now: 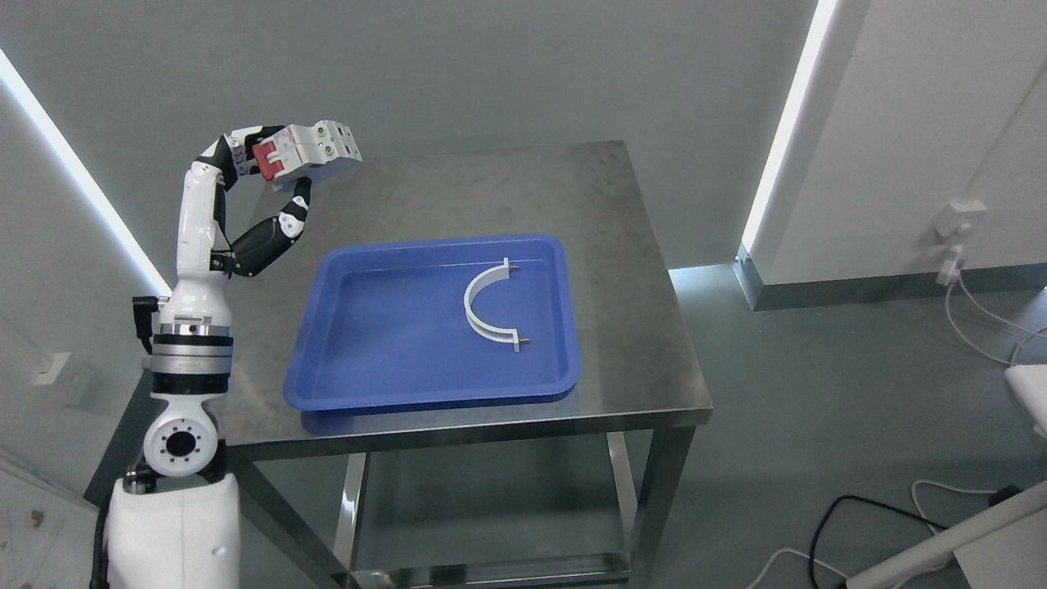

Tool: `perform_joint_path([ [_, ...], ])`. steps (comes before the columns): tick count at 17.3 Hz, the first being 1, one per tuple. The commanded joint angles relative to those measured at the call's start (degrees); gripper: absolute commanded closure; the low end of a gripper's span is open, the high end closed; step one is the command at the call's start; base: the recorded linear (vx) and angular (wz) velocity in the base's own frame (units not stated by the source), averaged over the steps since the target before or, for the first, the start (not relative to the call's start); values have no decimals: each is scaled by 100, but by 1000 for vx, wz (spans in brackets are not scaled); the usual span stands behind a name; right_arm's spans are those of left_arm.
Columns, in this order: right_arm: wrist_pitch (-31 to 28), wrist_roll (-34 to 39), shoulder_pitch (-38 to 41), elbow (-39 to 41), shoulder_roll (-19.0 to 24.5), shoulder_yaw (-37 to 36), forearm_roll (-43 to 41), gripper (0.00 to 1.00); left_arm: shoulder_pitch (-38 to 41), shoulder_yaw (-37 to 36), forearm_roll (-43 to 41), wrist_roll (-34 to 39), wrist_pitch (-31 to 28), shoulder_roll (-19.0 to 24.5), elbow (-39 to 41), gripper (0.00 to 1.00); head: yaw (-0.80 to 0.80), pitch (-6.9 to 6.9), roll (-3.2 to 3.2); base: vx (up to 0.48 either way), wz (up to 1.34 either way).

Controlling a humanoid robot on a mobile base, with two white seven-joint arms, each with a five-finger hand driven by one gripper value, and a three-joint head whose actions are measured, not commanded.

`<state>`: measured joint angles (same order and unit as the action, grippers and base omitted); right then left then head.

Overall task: Place circuit breaker on shelf
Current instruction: 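Lift the circuit breaker up out of the tray with the left hand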

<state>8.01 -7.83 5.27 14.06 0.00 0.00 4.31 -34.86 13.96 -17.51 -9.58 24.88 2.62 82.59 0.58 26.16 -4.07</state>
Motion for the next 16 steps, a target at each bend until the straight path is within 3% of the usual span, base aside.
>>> perform_joint_path([
  [1, -1250, 1, 0, 0, -100, 114, 0, 0, 691, 326, 345, -282, 34, -162, 1285, 90, 0, 0, 0, 0, 0],
  [16, -1250, 1, 0, 0, -100, 114, 0, 0, 814, 361, 380, -282, 52, -162, 1488, 91, 0, 0, 0, -35, 10],
])
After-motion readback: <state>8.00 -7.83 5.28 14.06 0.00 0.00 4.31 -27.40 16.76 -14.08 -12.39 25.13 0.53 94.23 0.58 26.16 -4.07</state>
